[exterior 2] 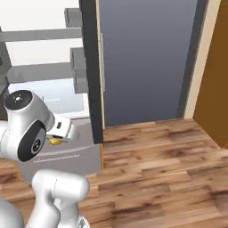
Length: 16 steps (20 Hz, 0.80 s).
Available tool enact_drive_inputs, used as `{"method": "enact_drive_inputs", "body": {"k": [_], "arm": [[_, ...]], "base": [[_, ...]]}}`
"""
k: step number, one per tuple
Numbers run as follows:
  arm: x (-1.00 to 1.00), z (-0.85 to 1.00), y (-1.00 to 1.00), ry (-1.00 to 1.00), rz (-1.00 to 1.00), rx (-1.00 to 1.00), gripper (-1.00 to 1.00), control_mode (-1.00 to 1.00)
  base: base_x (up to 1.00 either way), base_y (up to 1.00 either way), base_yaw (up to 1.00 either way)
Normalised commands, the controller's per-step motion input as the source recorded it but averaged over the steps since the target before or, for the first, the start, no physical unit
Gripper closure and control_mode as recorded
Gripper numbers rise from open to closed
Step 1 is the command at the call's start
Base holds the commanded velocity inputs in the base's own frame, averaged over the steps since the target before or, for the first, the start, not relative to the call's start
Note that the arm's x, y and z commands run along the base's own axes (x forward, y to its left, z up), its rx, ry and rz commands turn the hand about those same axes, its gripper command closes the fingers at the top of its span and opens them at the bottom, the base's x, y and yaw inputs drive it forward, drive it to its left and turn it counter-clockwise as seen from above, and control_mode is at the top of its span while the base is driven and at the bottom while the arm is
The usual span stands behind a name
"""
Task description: Retrieve a lemon from the fridge and place it on the cutting board with the fish.
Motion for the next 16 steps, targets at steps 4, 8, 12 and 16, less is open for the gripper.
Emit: {"method": "enact_drive_inputs", "body": {"k": [4, 8, 12, 16], "arm": [[0.0, 0.0, 0.0, 0.0, 0.0, 0.0, 1.0, 1.0], [0.0, 0.0, 0.0, 0.0, 0.0, 0.0, 1.0, 1.0], [0.0, 0.0, 0.0, 0.0, 0.0, 0.0, 1.0, 1.0], [0.0, 0.0, 0.0, 0.0, 0.0, 0.0, 1.0, 1.0]], "base": [[0.0, -0.3, -0.72], [0.0, -0.27, -0.7], [0.0, -0.24, -0.69], [0.0, -0.19, -0.69]]}}
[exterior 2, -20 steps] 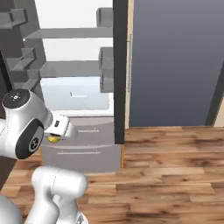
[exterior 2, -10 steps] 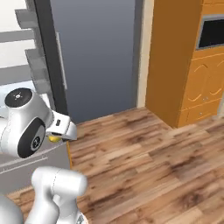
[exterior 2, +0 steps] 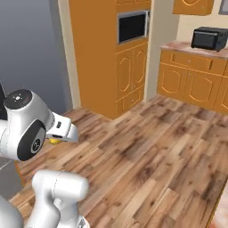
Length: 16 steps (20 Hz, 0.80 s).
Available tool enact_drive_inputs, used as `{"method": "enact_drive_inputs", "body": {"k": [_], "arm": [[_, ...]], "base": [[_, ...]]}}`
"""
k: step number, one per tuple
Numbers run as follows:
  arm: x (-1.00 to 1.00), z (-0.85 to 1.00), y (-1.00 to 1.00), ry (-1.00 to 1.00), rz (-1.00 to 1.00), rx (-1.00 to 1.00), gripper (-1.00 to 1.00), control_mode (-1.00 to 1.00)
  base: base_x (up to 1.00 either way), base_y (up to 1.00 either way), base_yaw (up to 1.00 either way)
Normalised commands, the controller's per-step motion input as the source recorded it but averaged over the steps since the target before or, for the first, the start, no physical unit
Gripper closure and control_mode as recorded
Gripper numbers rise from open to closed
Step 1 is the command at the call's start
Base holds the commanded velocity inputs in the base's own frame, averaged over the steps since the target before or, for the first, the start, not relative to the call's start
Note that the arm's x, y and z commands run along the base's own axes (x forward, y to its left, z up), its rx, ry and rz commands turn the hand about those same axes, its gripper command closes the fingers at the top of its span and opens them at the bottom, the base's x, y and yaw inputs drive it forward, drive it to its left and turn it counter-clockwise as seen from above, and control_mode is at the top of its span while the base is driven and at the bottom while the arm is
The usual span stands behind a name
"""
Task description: Retrieve a lemon from the fridge and place it on the cutting board with the fish.
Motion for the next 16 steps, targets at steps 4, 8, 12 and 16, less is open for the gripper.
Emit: {"method": "enact_drive_inputs", "body": {"k": [4, 8, 12, 16], "arm": [[0.0, 0.0, 0.0, 0.0, 0.0, 0.0, 1.0, 1.0], [0.0, 0.0, 0.0, 0.0, 0.0, 0.0, 1.0, 1.0], [0.0, 0.0, 0.0, 0.0, 0.0, 0.0, 1.0, 1.0], [0.0, 0.0, 0.0, 0.0, 0.0, 0.0, 1.0, 1.0]], "base": [[0.0, -0.17, -0.69], [0.0, -0.11, -0.68], [0.0, -0.08, -0.66], [0.0, -0.04, -0.65]]}}
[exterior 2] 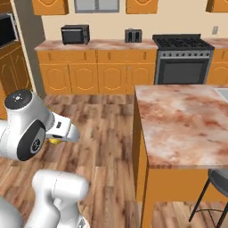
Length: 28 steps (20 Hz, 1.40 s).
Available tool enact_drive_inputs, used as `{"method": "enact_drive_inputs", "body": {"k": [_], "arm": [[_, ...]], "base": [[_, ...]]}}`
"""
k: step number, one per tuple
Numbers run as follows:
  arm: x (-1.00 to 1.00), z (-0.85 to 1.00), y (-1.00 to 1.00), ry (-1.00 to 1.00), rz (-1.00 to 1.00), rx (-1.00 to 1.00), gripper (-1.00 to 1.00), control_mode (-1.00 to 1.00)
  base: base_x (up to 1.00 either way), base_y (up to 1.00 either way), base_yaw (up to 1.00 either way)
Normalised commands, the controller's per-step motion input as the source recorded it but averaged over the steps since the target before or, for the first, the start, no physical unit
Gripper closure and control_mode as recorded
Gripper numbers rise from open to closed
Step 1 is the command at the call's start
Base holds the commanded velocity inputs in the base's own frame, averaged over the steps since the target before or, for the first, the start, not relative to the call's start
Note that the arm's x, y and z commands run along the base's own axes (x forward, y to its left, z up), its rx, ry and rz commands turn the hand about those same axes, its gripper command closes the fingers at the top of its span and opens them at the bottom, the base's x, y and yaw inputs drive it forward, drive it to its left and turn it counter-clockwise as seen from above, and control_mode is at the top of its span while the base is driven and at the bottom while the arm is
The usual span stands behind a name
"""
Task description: Retrieve a lemon from the fridge and place it on the cutting board with the fish.
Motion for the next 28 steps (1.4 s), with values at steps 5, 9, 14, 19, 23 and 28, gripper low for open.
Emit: {"method": "enact_drive_inputs", "body": {"k": [5, 9, 14, 19, 23, 28], "arm": [[0.0, 0.0, 0.0, 0.0, 0.0, 0.0, 1.0, 1.0], [0.0, 0.0, 0.0, 0.0, 0.0, 0.0, 1.0, 1.0], [0.0, 0.0, 0.0, 0.0, 0.0, 0.0, 1.0, 1.0], [0.0, 0.0, 0.0, 0.0, 0.0, 0.0, 1.0, 1.0], [0.0, 0.0, 0.0, 0.0, 0.0, 0.0, 1.0, 1.0], [0.0, 0.0, 0.0, 0.0, 0.0, 0.0, 1.0, 1.0]], "base": [[0.0, -0.05, -0.6], [0.07, -0.18, -0.46], [0.18, -0.17, -0.33], [0.14, 0.1, -0.14], [0.37, 0.01, -0.02], [0.43, 0.31, 0.05]]}}
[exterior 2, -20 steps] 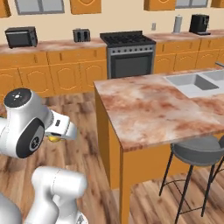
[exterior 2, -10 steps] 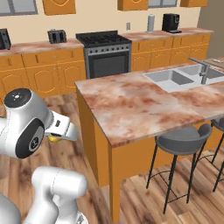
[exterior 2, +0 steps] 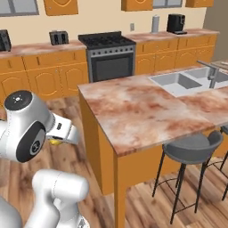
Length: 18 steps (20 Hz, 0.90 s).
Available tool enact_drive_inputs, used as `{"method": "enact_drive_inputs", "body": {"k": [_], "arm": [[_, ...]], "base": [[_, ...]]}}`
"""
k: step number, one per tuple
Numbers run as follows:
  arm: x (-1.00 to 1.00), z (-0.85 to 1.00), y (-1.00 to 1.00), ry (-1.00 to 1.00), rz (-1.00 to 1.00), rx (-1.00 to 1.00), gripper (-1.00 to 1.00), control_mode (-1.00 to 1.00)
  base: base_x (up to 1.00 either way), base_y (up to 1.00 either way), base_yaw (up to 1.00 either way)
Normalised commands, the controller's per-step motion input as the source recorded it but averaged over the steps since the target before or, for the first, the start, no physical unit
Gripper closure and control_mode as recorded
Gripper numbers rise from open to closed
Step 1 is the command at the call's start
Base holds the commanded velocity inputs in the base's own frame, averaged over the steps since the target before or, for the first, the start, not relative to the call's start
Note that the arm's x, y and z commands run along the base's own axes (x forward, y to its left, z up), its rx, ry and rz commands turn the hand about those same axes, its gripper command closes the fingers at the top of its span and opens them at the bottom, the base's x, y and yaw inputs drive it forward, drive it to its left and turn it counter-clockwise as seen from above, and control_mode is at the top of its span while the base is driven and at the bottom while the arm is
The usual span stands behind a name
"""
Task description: Retrieve a lemon from the fridge and place it on the cutting board with the fish.
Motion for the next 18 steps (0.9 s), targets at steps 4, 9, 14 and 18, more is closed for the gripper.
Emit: {"method": "enact_drive_inputs", "body": {"k": [4, 9, 14, 18], "arm": [[0.0, 0.0, 0.0, 0.0, 0.0, 0.0, 1.0, 1.0], [0.0, 0.0, 0.0, 0.0, 0.0, 0.0, 1.0, 1.0], [0.0, 0.0, 0.0, 0.0, 0.0, 0.0, 1.0, 1.0], [0.0, 0.0, 0.0, 0.0, 0.0, 0.0, 1.0, 1.0]], "base": [[0.48, 0.58, 0.16], [0.57, 0.48, 0.1], [0.36, 0.64, -0.02], [0.45, 1.0, -0.14]]}}
